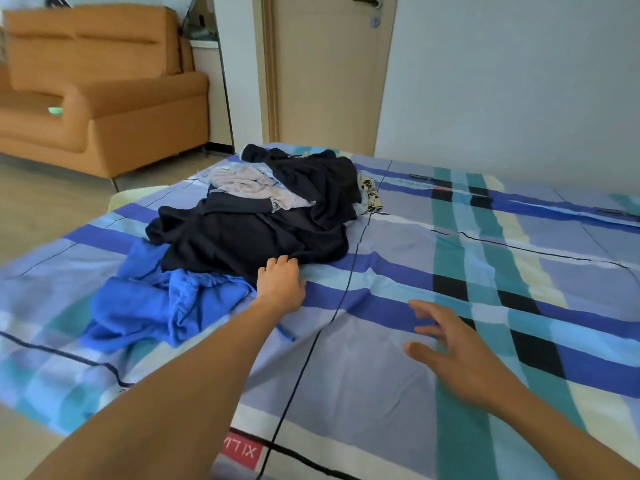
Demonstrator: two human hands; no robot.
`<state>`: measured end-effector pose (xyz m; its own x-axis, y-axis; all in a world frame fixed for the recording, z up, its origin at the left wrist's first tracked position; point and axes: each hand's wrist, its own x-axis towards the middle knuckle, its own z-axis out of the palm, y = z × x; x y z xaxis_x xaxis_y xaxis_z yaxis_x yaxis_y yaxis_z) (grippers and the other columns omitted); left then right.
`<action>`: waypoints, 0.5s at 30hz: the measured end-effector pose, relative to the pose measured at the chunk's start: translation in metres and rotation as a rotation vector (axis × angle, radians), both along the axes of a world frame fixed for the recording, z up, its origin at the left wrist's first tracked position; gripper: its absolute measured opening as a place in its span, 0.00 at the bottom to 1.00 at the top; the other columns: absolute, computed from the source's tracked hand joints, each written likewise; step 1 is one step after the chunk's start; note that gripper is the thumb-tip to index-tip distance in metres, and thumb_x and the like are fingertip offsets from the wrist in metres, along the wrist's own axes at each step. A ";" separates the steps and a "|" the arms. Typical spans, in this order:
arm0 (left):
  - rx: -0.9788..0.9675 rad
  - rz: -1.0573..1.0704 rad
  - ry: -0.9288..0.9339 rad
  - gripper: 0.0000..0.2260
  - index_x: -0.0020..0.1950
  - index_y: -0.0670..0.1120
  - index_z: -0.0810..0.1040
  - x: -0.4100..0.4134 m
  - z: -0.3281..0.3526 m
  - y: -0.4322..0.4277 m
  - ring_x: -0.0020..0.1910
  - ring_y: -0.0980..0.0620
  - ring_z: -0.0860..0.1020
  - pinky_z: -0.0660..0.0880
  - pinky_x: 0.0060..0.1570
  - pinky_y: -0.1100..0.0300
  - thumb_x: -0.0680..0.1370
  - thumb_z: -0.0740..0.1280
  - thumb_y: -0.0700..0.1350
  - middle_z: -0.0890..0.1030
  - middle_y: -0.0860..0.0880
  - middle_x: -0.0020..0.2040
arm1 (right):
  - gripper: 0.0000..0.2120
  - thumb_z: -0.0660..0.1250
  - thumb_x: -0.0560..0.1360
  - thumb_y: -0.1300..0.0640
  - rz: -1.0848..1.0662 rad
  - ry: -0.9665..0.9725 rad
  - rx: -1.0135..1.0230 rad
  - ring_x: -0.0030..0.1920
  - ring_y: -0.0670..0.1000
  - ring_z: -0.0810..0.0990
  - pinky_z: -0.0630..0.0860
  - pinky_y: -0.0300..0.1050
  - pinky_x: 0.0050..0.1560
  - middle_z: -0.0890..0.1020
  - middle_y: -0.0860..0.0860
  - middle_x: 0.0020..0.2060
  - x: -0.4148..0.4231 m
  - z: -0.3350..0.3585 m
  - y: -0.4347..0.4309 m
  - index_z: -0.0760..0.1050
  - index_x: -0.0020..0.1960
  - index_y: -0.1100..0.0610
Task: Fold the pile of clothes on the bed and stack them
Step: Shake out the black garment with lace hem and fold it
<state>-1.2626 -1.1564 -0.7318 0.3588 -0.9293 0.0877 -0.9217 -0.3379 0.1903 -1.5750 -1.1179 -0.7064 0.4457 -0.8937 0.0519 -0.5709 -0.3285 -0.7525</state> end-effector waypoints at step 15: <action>-0.251 -0.641 1.166 0.10 0.56 0.38 0.83 -0.116 0.103 0.061 0.50 0.53 0.80 0.76 0.57 0.59 0.80 0.64 0.33 0.84 0.42 0.53 | 0.29 0.58 0.78 0.36 -0.157 -0.873 0.745 0.57 0.61 0.84 0.80 0.64 0.56 0.83 0.62 0.58 0.020 0.043 -0.019 0.76 0.66 0.57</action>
